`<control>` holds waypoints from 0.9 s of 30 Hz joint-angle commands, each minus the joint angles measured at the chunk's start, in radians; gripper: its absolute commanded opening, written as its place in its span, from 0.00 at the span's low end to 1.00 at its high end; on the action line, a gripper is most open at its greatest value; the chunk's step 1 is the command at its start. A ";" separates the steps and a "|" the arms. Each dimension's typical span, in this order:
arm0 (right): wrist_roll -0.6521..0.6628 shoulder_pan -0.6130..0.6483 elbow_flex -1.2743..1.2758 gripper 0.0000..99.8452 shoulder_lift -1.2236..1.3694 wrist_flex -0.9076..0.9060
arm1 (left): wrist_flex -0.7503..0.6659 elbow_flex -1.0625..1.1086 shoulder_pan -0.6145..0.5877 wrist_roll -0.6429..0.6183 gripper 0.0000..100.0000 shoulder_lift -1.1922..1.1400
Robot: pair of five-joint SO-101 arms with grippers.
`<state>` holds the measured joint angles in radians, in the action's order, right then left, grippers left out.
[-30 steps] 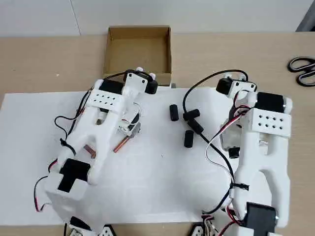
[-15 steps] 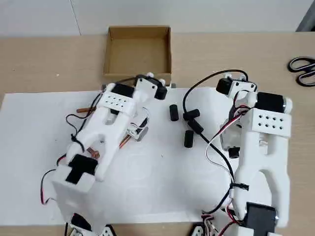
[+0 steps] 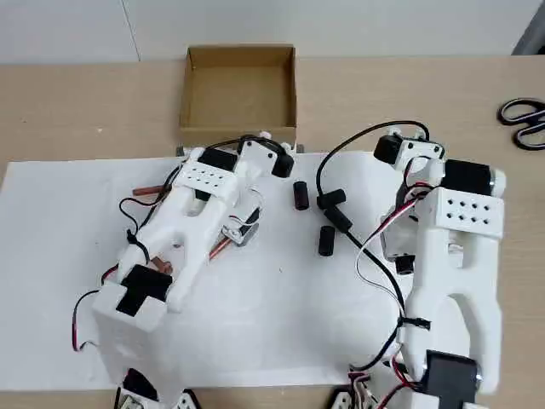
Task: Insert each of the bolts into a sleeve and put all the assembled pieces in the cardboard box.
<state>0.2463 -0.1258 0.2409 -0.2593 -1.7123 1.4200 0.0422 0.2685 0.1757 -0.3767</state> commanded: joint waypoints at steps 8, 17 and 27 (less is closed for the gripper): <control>0.002 -0.005 -0.011 0.00 -0.042 -0.015 | 0.008 -0.042 -0.005 -0.003 0.01 0.012; 0.003 -0.005 -0.060 0.00 -0.217 -0.021 | 0.338 -0.509 -0.002 -0.048 0.01 0.012; 0.003 0.084 -0.072 0.00 -0.490 -0.021 | 0.334 -0.590 0.035 -0.126 0.01 0.316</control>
<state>0.2463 -0.0522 0.2102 -0.6767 -1.7169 1.7377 -0.5194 0.2885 0.0591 -0.2340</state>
